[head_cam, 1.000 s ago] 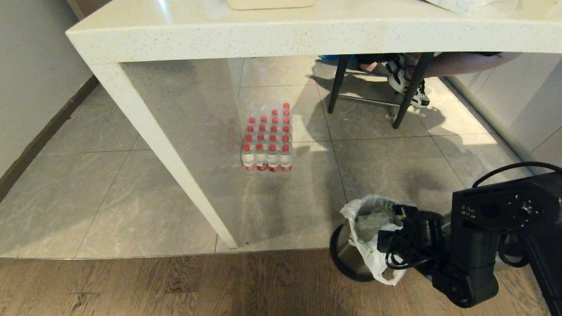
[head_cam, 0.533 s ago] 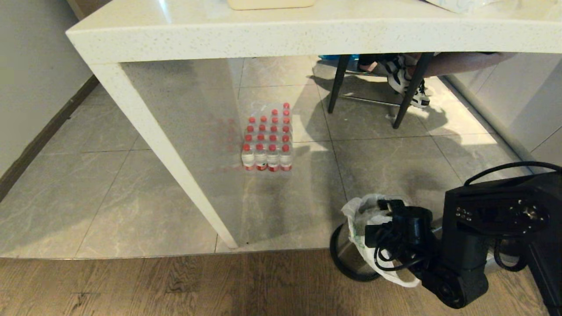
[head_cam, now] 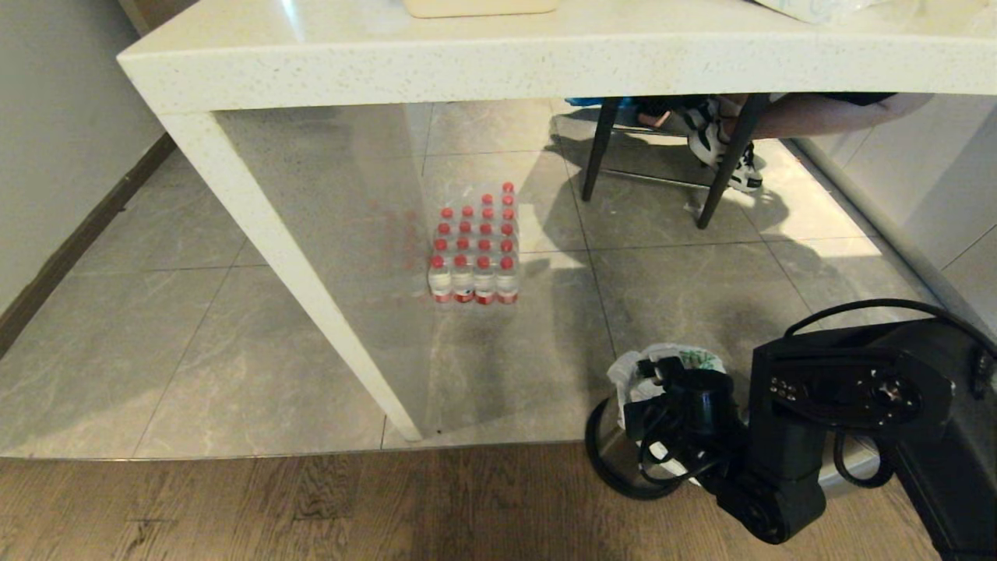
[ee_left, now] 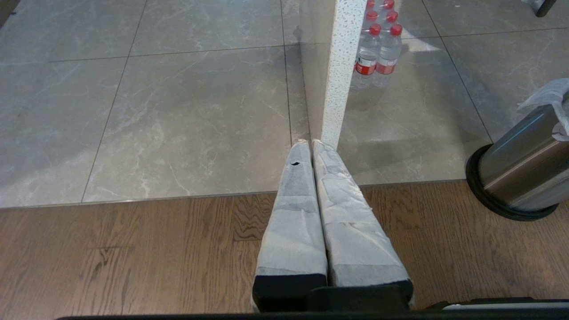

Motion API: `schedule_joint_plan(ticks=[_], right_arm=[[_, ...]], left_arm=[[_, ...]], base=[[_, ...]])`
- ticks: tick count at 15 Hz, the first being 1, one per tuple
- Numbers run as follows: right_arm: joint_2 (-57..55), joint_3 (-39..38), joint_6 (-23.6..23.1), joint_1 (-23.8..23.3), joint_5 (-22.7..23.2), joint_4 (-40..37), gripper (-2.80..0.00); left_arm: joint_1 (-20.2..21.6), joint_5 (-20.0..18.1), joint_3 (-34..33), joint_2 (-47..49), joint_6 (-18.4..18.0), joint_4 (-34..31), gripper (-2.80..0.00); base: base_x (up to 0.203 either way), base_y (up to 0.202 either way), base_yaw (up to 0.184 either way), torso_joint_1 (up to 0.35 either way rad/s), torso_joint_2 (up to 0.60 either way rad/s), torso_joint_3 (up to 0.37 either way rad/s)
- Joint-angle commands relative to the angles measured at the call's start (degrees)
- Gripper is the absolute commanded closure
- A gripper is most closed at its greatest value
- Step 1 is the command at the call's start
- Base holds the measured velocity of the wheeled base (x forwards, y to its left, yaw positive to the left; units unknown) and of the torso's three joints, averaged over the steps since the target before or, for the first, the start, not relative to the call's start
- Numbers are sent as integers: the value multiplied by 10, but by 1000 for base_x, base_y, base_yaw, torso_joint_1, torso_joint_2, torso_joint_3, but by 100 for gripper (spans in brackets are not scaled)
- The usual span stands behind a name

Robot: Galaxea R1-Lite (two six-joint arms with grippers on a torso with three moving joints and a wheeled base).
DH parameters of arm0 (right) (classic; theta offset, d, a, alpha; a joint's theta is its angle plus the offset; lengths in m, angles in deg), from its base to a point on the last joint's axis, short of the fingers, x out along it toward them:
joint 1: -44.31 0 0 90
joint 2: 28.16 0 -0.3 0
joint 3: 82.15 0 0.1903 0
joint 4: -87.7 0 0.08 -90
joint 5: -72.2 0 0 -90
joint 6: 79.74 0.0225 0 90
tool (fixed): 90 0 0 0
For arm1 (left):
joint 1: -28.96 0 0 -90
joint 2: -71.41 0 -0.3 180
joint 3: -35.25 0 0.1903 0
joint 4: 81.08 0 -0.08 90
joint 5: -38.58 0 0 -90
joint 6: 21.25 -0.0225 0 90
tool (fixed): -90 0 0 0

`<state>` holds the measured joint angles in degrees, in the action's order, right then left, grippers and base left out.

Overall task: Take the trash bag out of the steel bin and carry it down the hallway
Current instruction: Pick up the trash bag

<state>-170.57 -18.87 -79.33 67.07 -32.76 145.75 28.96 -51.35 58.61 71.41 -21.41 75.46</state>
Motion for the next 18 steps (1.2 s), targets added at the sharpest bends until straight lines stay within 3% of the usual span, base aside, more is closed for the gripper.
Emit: schedule_joint_plan(ticks=[1,6,7,14,18], right_arm=[[-6,2,-1,1,-2,5,0],[2,-29,-8,1,-24,5,0],[3,-29,-12,2,-24,5,-280],[-18,-49,-11,21,-28,6,-280],[-28,-55,-42,26,-58,15,-280]], left_arm=[[0,0,0,0,0,0,0],[0,0,0,0,1,0,0],[0,0,0,0,0,0,0],[0,0,0,0,0,0,0],[0,0,0,0,0,0,0]], base=[[0,0,0,0,0,0],[0,0,0,0,0,0],[0,0,0,0,0,0],[0,0,0,0,0,0],[0,0,0,0,0,0]])
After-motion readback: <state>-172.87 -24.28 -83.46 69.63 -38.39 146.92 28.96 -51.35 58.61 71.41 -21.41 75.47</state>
